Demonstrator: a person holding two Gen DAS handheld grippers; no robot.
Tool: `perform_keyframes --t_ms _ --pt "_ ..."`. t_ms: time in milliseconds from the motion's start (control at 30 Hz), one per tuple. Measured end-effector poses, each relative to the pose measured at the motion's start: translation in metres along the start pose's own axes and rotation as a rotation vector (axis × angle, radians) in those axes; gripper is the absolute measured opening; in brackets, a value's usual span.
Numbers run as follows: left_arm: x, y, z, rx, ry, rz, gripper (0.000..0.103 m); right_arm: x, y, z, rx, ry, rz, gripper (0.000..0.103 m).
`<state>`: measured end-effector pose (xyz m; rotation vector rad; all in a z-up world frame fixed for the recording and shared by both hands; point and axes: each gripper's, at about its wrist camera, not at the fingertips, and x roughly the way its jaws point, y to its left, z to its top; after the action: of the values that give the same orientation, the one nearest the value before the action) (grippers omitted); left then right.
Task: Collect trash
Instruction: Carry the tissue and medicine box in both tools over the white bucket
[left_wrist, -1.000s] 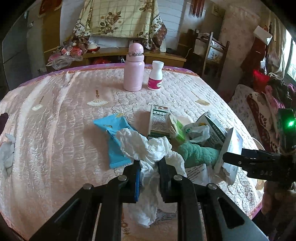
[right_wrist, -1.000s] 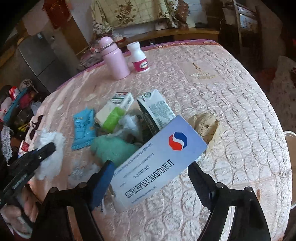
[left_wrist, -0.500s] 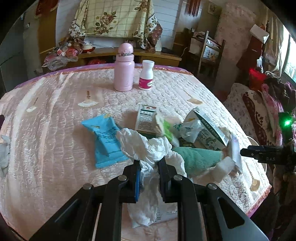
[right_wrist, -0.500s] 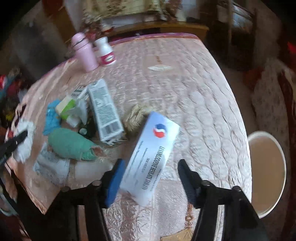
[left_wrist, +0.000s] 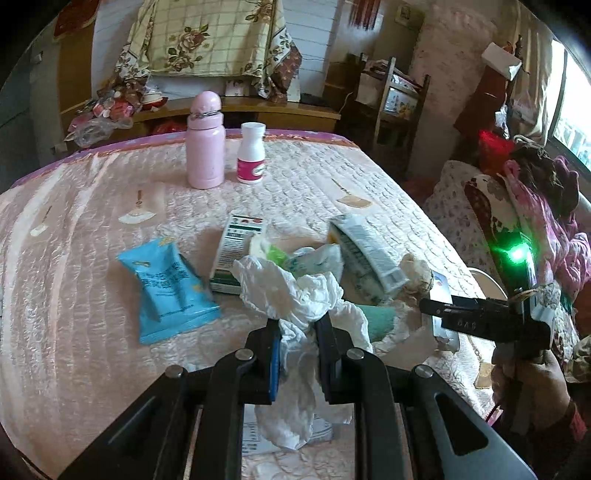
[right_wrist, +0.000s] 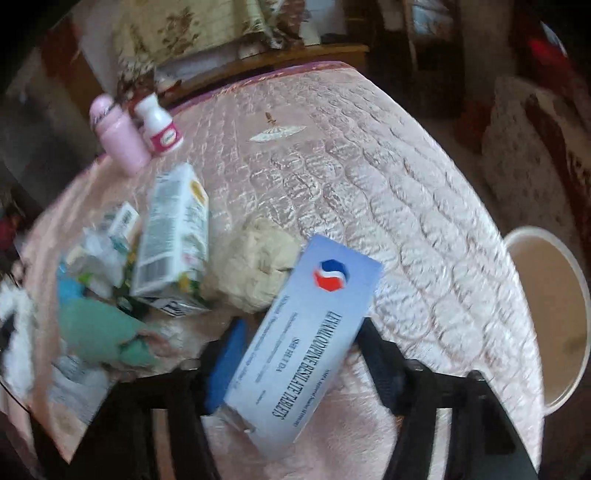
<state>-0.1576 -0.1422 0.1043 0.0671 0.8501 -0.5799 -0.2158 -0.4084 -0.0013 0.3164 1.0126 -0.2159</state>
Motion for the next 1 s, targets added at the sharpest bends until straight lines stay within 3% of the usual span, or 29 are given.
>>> perform_keyframes --t_ms 200,333,433,600,1000 --pt "0.004 -0.013 0.0 0.02 0.006 -0.021 0.018 -0.013 -0.016 -0.011 -0.118 0.069 -0.044 0.064" --pt "0.011 -0.023 0.0 0.009 0.027 -0.042 0.018 -0.015 -0.034 -0.016 -0.054 0.048 -0.028 0.068" --pt "0.011 -0.032 0.0 0.016 0.032 -0.058 0.018 -0.021 -0.039 -0.028 -0.041 0.008 -0.038 0.058" --pt "0.011 -0.053 0.007 0.049 0.033 -0.082 0.018 -0.041 -0.049 -0.034 -0.009 -0.034 0.015 0.054" --pt "0.035 -0.149 0.026 0.154 0.04 -0.163 0.018 -0.109 -0.099 -0.03 0.022 -0.151 0.045 0.054"
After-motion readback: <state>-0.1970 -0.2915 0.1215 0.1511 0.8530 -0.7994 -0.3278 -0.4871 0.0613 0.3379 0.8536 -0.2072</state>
